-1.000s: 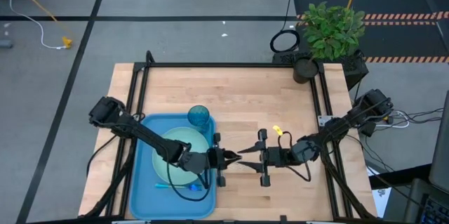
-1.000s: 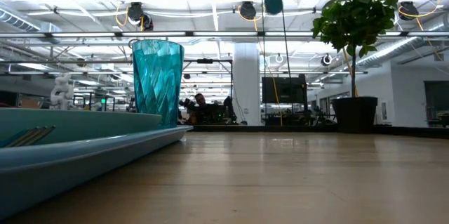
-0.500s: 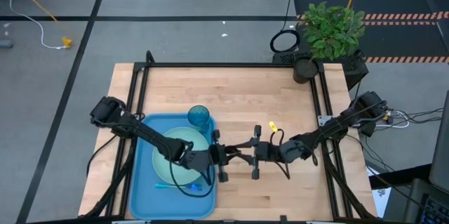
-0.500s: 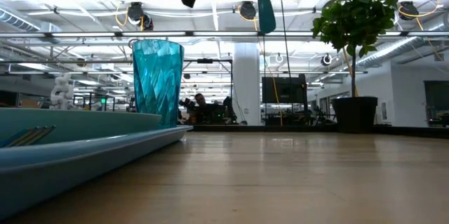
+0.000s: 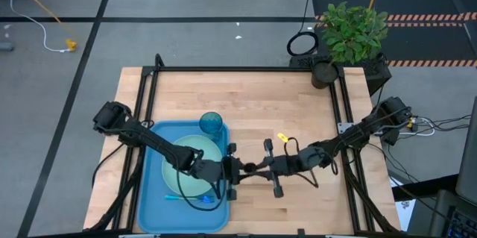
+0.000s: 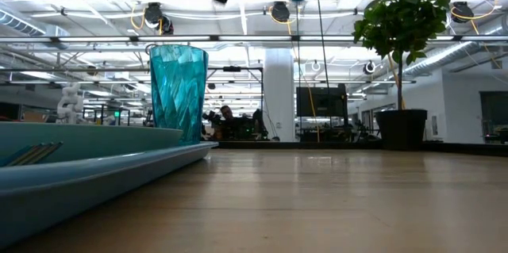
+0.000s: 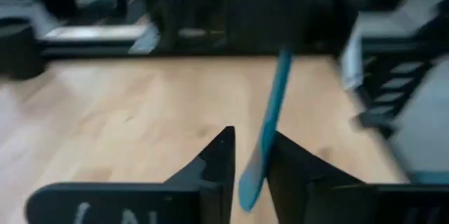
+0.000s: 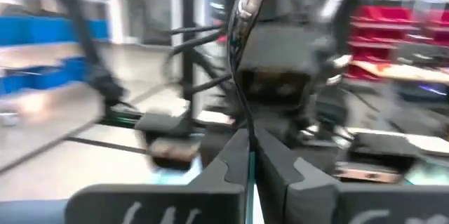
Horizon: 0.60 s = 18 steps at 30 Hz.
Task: Pick and place plate/cup/fork/spoon on tray
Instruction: Put the black spoon on the blue tray to the bottom of the blue fork
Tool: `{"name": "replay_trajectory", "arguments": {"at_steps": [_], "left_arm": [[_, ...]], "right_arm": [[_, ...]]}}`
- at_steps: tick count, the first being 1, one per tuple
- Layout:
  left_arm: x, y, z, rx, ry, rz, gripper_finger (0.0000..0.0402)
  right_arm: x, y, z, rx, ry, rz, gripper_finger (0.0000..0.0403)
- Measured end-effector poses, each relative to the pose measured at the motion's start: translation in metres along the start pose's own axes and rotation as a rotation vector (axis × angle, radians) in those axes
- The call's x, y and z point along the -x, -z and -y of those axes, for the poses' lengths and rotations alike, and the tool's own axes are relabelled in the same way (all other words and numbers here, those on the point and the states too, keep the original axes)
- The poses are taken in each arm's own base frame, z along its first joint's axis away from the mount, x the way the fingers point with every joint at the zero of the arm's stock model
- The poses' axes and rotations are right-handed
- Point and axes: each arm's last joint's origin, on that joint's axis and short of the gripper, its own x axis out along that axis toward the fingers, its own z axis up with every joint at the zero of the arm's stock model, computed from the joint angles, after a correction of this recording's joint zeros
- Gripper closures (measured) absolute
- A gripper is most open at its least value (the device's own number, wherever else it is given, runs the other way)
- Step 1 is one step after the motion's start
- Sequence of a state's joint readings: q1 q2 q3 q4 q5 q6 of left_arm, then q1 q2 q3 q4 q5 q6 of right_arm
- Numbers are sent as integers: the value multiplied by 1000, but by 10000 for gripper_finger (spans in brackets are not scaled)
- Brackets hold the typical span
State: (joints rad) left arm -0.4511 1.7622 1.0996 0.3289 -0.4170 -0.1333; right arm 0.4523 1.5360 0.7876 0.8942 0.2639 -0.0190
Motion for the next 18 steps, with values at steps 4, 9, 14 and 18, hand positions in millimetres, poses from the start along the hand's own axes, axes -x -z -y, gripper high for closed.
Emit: {"name": "replay_trajectory", "arguments": {"at_steps": [4, 9, 14, 18], "left_arm": [[13, -16, 3, 5, 151, 27, 286], [21, -23, 11, -7, 212, 73, 242], [4, -9, 9, -23, 215, 55, 223], [-6, -9, 10, -19, 296, 142, 228]], "right_arm": [[-1, -2, 0, -5, -159, 26, 401], [-1, -2, -1, 25, -291, 32, 402], [0, -5, -3, 41, -388, 69, 402], [1, -5, -4, 46, -424, 68, 402]]}}
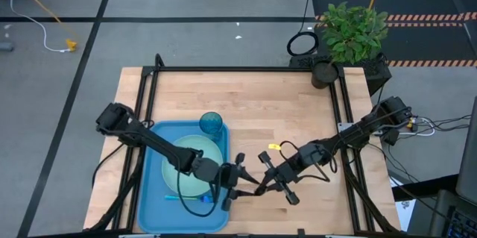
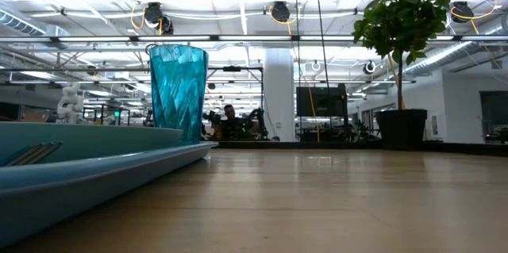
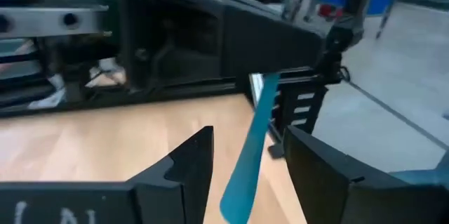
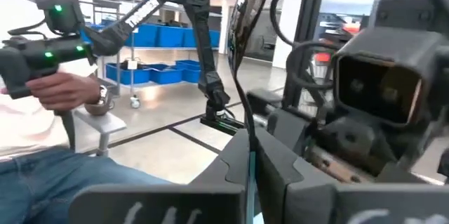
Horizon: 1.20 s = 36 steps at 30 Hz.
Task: Pick and place plate/cup/fork/spoon on tray
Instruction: Put the black spoon on the blue tray to the bottom of the blue fork
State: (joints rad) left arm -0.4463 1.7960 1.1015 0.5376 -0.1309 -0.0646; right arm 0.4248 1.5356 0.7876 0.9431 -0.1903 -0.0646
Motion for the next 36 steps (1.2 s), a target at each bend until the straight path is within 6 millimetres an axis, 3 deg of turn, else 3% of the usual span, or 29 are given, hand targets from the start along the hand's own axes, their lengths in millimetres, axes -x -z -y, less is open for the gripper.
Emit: {"name": "replay_trajectory", "arguments": {"at_steps": [4, 11, 24, 36], "left_arm": [[-8, 10, -5, -45, 43, 9, 245], [-10, 8, -13, -56, 118, 23, 286], [-9, 11, -10, -99, 217, 0, 368], [-9, 12, -11, -100, 223, -14, 370]], "right_arm": [[0, 2, 0, -2, -23, -12, 402], [-6, 19, 5, -14, -16, -27, 403], [-6, 20, 11, -65, -109, 30, 403], [-6, 20, 12, -98, -106, 24, 391]]}}
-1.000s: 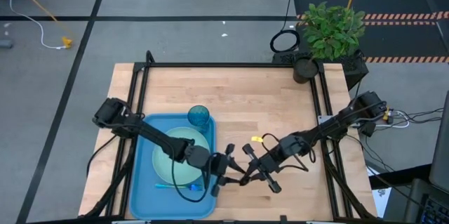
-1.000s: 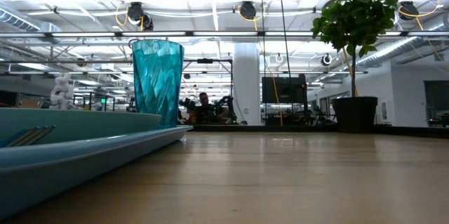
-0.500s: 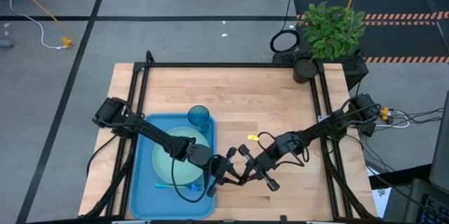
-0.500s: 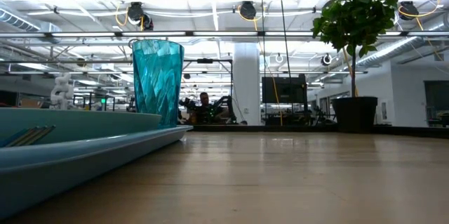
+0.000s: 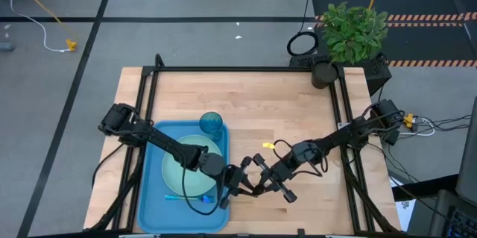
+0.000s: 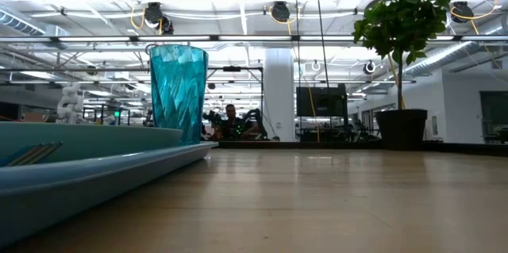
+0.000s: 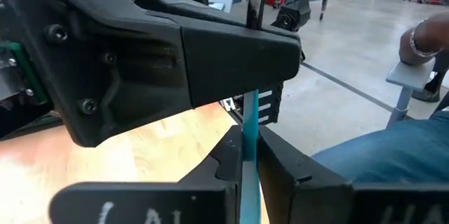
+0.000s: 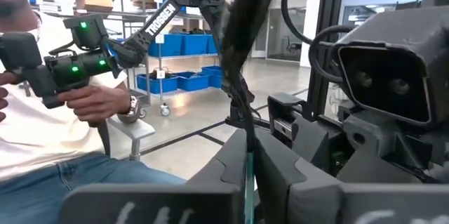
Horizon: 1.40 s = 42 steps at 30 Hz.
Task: Pick and place plate/cup/fork/spoon on tray
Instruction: Put the black spoon on the blue tray to the bottom of the blue fork
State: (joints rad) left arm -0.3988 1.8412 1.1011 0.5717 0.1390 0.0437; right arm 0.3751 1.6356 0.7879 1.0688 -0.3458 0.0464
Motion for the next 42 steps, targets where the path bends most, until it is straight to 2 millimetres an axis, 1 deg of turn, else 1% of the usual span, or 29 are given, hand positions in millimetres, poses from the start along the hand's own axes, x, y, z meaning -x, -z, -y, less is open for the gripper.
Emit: {"name": "replay_trajectory", "arguments": {"at_steps": [6, 12, 15, 18, 20, 25, 29, 32, 37, 40, 42], "left_arm": [[0, 4, 1, 9, 13, -38, 393], [0, 3, 1, 9, 1, -37, 392], [0, 3, 1, 17, -3, -37, 394], [0, 3, 1, 20, -5, -36, 395], [1, 3, 0, 31, -15, -32, 388], [1, 3, 0, 51, -44, -37, 376], [1, 3, 1, 63, 5, -38, 367], [1, 0, 1, 80, 42, -8, 347], [1, -6, 2, 82, 52, 52, 305], [1, -8, 2, 74, 54, 71, 292], [1, -9, 3, 66, 54, 83, 290]], "right_arm": [[0, -1, 0, -17, -1, 10, 366], [1, -2, 1, -19, 2, 6, 354], [1, -3, 0, -20, 4, 4, 363], [2, -6, 0, -18, 7, 2, 389], [3, -8, 0, -15, 9, 5, 396], [3, -8, 0, -24, 13, -10, 398], [3, -5, 0, -31, 8, -33, 400], [3, -5, -1, -11, -17, -36, 401], [3, -6, -2, 25, -50, -24, 402], [3, -6, -2, 38, -51, -23, 402], [3, -6, -3, 54, -66, -25, 402]]}}
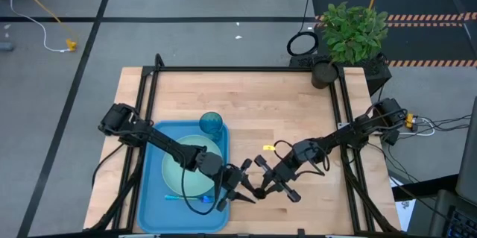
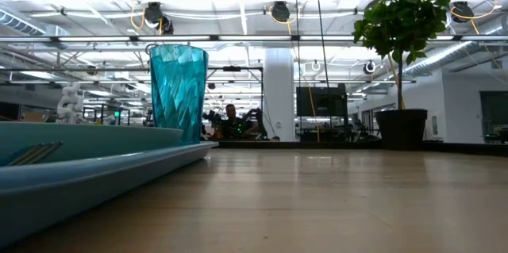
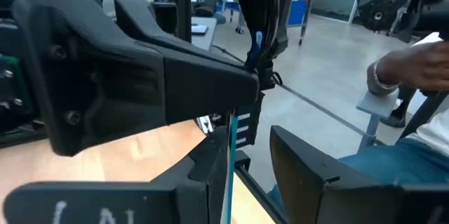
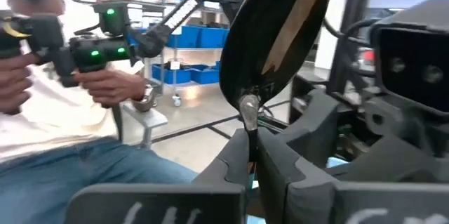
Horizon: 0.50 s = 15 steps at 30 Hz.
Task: Pick and place plate/cup/fork/spoon on tray
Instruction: Put the black spoon on the blue tray to the bottom of the blue fork
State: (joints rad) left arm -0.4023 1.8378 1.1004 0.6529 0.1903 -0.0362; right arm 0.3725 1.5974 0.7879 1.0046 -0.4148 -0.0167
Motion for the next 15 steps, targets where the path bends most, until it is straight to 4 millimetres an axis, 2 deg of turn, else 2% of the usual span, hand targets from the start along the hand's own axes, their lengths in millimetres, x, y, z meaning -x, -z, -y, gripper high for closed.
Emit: {"name": "replay_trajectory", "arguments": {"at_steps": [7, 15], "left_arm": [[0, 1, 0, -5, -1, -1, 313], [0, 1, -3, -2, -27, -7, 386]], "right_arm": [[2, 1, 4, -4, 1, -11, 402], [3, 2, 8, -5, 22, -16, 403]]}}
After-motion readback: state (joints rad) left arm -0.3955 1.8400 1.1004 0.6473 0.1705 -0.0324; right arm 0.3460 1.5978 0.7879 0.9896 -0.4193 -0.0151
